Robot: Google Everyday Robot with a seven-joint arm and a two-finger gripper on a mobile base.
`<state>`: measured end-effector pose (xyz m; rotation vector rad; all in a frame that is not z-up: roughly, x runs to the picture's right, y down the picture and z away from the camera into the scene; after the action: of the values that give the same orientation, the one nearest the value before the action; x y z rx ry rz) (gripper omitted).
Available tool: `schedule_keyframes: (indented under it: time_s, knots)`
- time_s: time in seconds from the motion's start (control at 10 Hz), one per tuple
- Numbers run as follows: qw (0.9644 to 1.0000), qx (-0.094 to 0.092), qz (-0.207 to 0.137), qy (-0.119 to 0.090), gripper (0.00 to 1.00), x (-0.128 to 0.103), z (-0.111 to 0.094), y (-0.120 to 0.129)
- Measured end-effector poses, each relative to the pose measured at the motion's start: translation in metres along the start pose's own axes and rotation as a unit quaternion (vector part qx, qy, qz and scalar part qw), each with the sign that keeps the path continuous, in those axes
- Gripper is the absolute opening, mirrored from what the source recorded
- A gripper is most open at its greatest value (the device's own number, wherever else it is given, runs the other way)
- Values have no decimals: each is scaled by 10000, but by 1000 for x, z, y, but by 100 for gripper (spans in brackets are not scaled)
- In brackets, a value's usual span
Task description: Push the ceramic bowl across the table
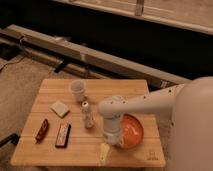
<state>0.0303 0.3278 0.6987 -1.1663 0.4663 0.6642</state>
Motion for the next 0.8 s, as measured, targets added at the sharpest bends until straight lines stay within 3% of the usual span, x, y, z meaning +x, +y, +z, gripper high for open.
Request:
schedule_keyframes:
  time_s: [0.8]
  knots:
    - [9999,-98,-132,-30,80,11,11,33]
